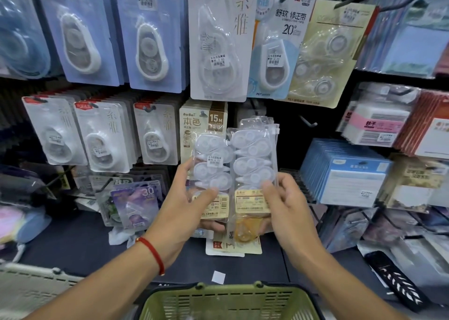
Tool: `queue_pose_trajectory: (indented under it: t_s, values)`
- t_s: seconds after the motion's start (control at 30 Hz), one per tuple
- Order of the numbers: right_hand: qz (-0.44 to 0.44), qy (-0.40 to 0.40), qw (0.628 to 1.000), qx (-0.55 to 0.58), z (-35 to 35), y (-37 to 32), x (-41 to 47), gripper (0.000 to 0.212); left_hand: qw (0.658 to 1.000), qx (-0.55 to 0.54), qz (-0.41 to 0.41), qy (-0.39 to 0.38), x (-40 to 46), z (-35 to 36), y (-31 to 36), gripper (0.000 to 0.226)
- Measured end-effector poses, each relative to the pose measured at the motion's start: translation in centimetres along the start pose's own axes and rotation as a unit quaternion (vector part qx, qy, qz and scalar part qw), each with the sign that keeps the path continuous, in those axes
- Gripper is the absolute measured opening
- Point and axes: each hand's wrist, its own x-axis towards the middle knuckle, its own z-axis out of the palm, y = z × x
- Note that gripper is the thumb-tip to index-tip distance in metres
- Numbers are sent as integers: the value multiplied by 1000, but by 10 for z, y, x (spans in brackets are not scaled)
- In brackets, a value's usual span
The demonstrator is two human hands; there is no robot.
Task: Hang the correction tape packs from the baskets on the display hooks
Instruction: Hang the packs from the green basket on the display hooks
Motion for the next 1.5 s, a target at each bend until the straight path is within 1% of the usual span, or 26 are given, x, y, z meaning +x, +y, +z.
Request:
queue_pose_trajectory:
  t_s: [0.1,0.2,0.47,0.53,0.6,0.67,0.73,0.77,0.8,0.83,0.87,0.97,1.0,1.07,1.17,1.27,1.37,1.5]
  values:
    - [-6,19,1000,13,-5,-1,5,20,1000,4,-4,9,1,-2,0,64]
    - [-2,22,999,23,-8,-2,8,23,1000,2,0,11,2,-3,1,68]
    - [22,29,995,89,-11,-3,11,22,1000,2,7,14,2,-3,3,68]
    - [36,23,995,91,-11,0,14,22,1000,-3,8,20,3,-3,3,68]
    - [76,21,995,60,-10,8,18,25,1000,-3,9,26,2,-3,4,65]
    - [152,16,988,21,-13,18,22,30,1000,3,6,28,2,-3,5,64]
    - [242,-15,969,-34,-17,26,20,42,1000,9,3,16,1,-2,6,64]
    - [267,-38,961,-53,-17,27,18,40,1000,11,4,6,0,-1,6,65]
    - [267,-57,960,-60,-17,26,16,31,1000,13,5,-7,-2,1,6,64]
    - [246,-72,965,-57,-16,24,14,21,1000,13,6,-21,-3,3,5,64]
    - [207,-86,973,-47,-14,22,13,17,999,13,6,-35,-4,5,5,63]
    - [71,-113,991,-14,-6,10,10,18,997,15,9,-69,-7,9,5,59]
    - [38,-114,993,-10,-4,6,9,16,996,16,10,-81,-8,10,5,57]
    - [1,-100,995,-6,-1,4,6,9,995,17,9,-98,-9,13,6,59]
    - [-12,-54,998,14,3,1,3,10,996,21,9,-83,-9,15,5,62]
    - [2,0,999,34,1,-1,5,23,996,48,13,-68,-9,15,4,69]
    - [21,12,998,52,-4,-4,9,28,996,44,13,-76,-10,15,5,76]
    - [16,5,997,79,-9,-5,14,27,995,20,19,-92,-10,17,7,77]
